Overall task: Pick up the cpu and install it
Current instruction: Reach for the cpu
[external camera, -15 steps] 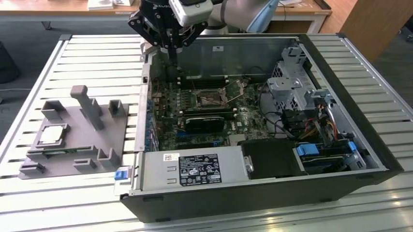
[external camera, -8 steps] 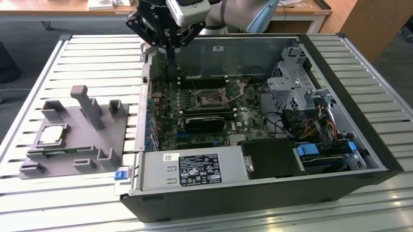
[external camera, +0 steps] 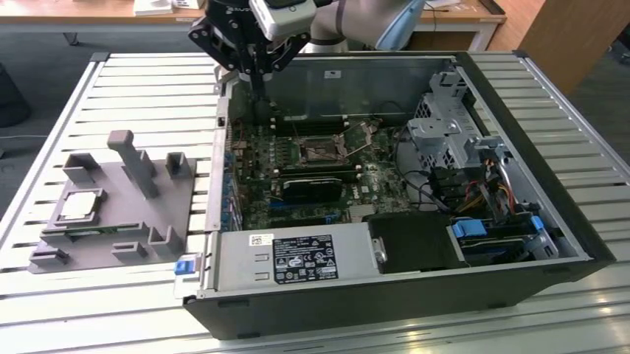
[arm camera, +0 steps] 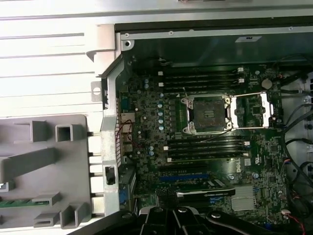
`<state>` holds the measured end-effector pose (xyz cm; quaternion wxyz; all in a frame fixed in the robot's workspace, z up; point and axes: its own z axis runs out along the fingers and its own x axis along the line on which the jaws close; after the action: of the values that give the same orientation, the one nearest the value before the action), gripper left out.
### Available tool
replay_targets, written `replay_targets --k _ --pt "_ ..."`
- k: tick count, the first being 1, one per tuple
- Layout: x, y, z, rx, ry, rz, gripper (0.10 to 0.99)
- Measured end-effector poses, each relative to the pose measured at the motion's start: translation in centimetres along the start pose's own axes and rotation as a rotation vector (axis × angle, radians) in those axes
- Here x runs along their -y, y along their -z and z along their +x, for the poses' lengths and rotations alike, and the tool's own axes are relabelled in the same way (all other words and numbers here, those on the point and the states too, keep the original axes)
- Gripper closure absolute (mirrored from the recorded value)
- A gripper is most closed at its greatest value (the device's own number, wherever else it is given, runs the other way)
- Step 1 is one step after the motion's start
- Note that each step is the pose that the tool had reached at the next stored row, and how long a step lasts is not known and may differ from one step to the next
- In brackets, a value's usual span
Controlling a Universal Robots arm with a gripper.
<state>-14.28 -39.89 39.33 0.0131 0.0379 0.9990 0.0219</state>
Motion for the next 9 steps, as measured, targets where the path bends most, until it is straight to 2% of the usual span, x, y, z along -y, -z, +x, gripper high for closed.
replay_targets --k 9 --pt "0.03 0.01 0.35 0.0000 0.000 0.000 0.980"
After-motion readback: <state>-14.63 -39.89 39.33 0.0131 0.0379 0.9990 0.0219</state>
